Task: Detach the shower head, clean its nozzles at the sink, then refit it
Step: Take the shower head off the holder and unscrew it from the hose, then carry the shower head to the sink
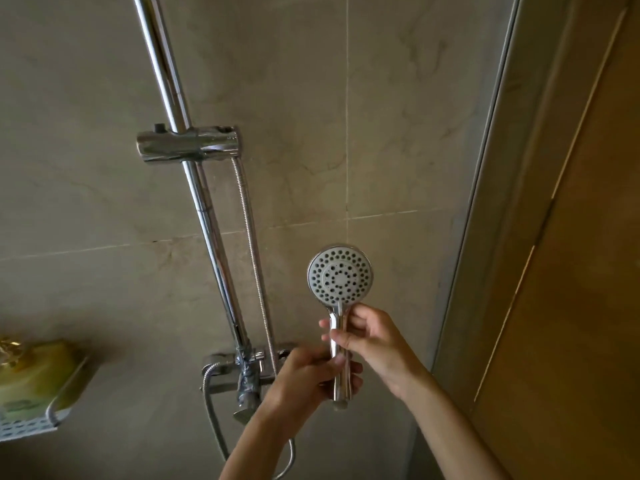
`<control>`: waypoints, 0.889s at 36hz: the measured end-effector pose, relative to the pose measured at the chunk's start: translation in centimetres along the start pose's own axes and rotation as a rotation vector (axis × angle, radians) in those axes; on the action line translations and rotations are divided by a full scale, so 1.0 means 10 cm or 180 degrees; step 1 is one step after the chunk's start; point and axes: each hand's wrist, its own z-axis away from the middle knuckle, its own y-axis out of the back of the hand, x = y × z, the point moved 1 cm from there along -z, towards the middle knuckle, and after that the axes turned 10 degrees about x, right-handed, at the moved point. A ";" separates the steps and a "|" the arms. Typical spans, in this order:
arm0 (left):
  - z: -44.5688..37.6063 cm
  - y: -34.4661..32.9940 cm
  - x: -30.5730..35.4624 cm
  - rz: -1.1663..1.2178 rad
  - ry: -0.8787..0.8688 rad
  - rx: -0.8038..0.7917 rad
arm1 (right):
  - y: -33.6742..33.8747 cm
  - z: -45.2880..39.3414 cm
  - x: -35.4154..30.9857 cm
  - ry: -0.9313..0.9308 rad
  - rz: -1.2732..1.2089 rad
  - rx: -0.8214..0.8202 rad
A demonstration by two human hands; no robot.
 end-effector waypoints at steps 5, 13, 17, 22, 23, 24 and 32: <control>0.00 0.05 -0.18 -0.0141 0.0175 -0.0326 | 0.01 0.18 0.19 -0.0193 0.0051 0.0384; 0.00 0.18 -0.41 -0.0441 0.0355 -0.1050 | -0.04 0.53 0.41 -0.0321 0.0053 0.1093; 0.08 0.07 -0.50 -0.0452 0.0486 -0.1414 | 0.00 0.81 0.37 -0.0393 -0.0009 0.1443; 0.25 -0.16 -0.57 -0.0380 0.0615 -0.1776 | 0.10 1.18 0.29 -0.0386 0.0194 0.1772; 0.28 -0.22 -0.58 -0.0375 0.0633 -0.1855 | 0.13 1.26 0.28 -0.0374 0.0247 0.1837; 0.33 -0.28 -0.59 -0.0366 0.0655 -0.1930 | 0.16 1.34 0.26 -0.0359 0.0269 0.1906; 0.68 -0.85 -0.82 -0.0462 0.0902 -0.2601 | 0.49 2.07 0.17 -0.0264 0.0386 0.2560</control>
